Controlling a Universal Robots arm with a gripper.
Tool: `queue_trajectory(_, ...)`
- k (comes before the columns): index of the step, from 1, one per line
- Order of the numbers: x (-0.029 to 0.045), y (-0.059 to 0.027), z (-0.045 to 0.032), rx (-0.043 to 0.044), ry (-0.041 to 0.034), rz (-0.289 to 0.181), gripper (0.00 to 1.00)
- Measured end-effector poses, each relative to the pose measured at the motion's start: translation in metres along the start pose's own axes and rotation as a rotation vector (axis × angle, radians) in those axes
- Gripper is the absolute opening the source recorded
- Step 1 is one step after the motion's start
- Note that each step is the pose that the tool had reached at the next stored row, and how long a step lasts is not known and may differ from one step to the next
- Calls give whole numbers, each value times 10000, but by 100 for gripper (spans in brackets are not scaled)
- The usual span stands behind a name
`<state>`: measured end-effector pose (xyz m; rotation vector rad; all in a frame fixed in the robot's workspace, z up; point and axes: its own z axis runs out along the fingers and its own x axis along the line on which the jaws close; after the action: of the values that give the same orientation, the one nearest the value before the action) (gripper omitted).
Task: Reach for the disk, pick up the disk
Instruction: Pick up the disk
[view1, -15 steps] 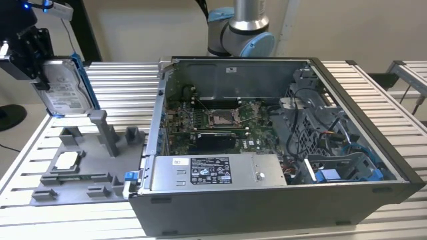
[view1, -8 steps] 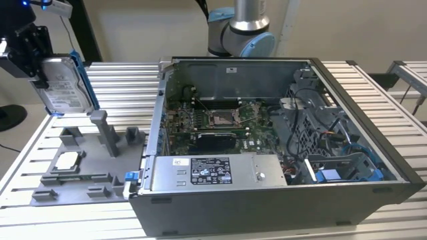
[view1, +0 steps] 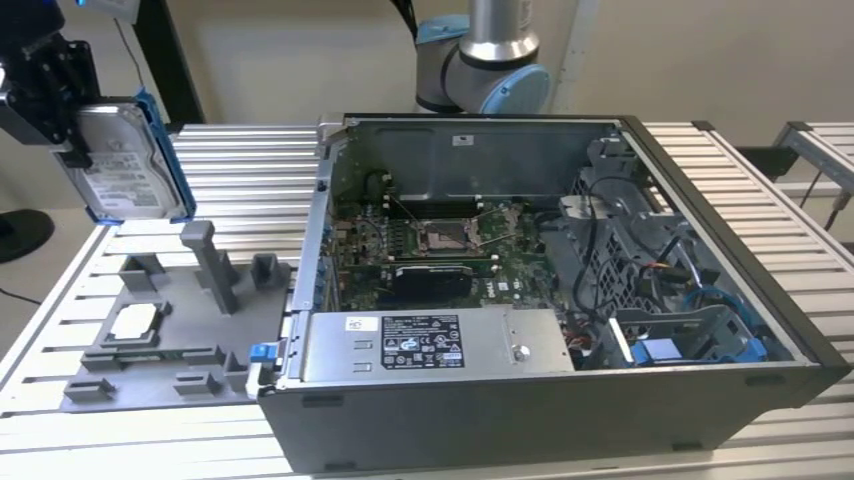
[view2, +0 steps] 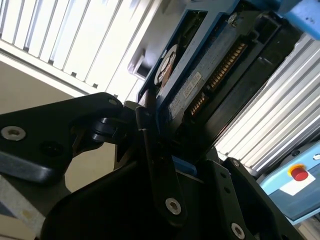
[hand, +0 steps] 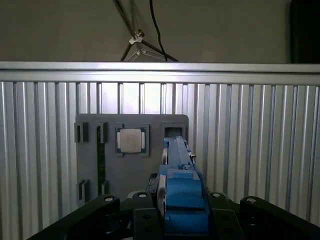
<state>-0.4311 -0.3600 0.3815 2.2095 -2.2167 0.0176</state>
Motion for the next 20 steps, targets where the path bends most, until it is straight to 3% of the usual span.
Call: queue_trajectory(20,4,0,-249,0,17,0,0)
